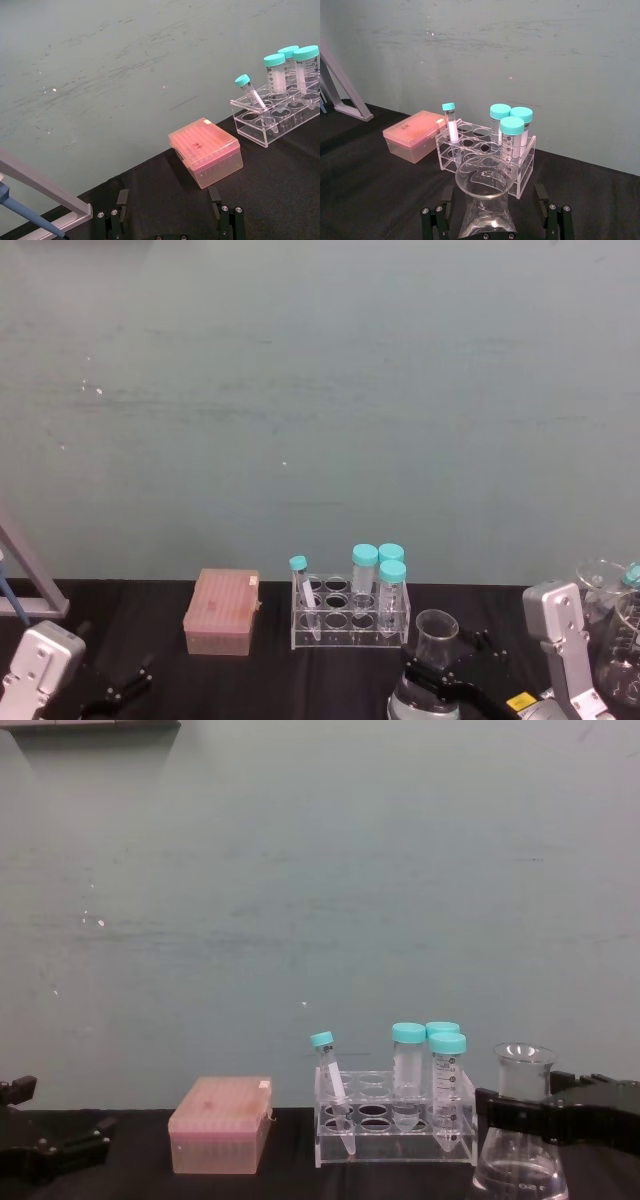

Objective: Pick up the beaker with the right gripper, shake it three times, and then put it down.

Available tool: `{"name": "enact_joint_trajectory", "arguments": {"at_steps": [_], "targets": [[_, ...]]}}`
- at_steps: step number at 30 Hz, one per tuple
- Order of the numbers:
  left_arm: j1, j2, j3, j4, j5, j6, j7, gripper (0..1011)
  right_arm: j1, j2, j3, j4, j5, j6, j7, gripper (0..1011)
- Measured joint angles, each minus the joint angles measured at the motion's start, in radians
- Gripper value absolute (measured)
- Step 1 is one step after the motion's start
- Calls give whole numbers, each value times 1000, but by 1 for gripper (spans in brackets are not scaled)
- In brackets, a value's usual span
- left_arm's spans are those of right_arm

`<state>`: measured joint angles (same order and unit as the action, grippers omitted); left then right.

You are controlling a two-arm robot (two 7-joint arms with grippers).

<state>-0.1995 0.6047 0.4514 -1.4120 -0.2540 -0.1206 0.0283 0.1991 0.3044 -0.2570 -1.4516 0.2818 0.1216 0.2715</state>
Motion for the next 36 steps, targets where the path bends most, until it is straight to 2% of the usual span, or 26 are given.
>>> {"name": "enact_joint_trajectory", "arguments": {"at_steps": [36], "targets": [[0, 0, 0, 0, 0, 0, 0, 1000, 17, -31, 6, 28, -23, -12, -4, 1000]]}}
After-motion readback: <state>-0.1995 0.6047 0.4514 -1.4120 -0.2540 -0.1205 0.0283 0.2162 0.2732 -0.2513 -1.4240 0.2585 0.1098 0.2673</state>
